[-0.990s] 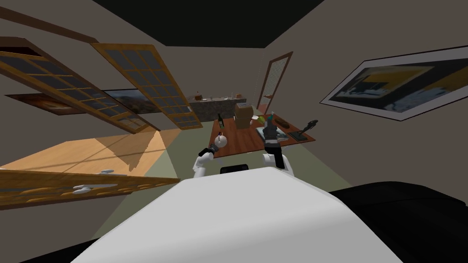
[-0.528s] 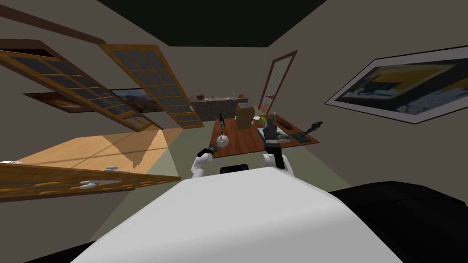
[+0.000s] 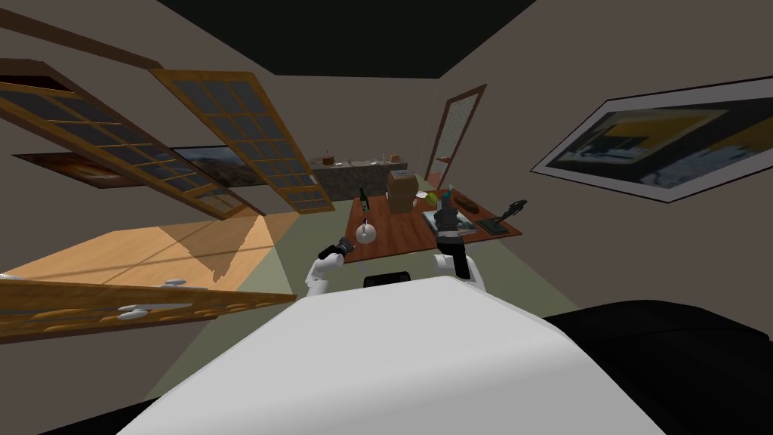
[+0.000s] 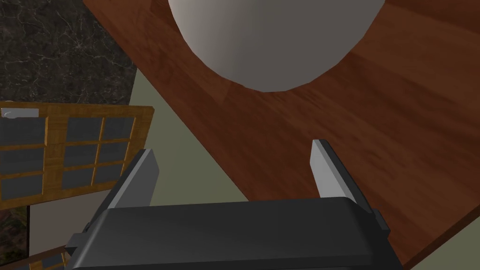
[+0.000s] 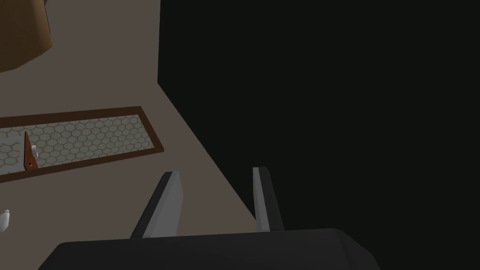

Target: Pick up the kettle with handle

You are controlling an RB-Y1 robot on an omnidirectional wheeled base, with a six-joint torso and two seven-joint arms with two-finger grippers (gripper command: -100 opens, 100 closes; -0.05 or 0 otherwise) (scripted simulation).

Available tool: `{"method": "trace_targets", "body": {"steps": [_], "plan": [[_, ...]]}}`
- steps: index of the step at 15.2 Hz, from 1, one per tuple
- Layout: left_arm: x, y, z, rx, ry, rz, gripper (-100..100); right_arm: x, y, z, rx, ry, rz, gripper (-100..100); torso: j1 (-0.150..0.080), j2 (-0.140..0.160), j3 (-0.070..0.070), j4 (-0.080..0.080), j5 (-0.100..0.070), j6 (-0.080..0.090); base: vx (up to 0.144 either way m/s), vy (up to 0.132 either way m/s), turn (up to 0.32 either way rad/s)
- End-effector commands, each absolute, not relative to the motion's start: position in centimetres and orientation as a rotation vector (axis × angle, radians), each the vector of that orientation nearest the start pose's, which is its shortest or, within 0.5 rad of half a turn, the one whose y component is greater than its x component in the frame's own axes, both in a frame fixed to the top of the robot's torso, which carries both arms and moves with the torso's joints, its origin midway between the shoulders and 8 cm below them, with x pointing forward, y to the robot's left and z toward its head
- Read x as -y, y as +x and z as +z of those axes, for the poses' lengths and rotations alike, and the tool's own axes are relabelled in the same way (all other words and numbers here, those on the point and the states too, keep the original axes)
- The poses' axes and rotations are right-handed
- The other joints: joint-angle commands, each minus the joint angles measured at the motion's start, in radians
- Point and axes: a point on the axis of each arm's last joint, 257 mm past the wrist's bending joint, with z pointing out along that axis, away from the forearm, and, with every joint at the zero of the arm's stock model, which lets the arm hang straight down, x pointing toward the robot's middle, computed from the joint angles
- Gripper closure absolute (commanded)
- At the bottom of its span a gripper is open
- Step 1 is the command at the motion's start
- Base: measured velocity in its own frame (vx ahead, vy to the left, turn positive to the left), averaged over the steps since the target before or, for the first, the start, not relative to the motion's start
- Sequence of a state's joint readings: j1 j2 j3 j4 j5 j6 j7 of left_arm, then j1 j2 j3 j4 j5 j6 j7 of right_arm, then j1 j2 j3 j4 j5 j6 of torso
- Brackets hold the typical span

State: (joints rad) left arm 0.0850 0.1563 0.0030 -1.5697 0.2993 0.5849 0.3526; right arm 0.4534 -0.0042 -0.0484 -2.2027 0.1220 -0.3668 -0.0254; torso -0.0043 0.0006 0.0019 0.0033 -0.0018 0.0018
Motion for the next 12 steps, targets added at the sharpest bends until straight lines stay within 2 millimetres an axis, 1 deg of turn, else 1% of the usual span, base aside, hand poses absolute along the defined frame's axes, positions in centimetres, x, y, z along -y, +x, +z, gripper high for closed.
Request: {"method": "trace_targets", "body": {"steps": [1,5,12], "plan": [[-27.55,46.49,-40.03,-1.318,-2.130,-1.052,-100,28.90,38.16,-2.25,-0.785,0.725,1.167,0,0.000,0.000,0.000,0.000,0.000,0.000,-0.004,-0.054,-0.094],[-28.12,46.75,-39.61,-1.306,-2.157,-1.025,-100,28.90,38.16,-2.25,-0.784,0.725,1.168,0,-0.002,0.000,0.000,0.000,0.000,0.000,-0.004,-0.060,-0.080],[-27.47,47.02,-39.23,-1.276,-2.228,-1.008,-100,28.90,38.16,-2.25,-0.784,0.725,1.168,0,-0.002,0.000,0.000,0.000,0.000,0.000,-0.002,-0.060,-0.075]]}}
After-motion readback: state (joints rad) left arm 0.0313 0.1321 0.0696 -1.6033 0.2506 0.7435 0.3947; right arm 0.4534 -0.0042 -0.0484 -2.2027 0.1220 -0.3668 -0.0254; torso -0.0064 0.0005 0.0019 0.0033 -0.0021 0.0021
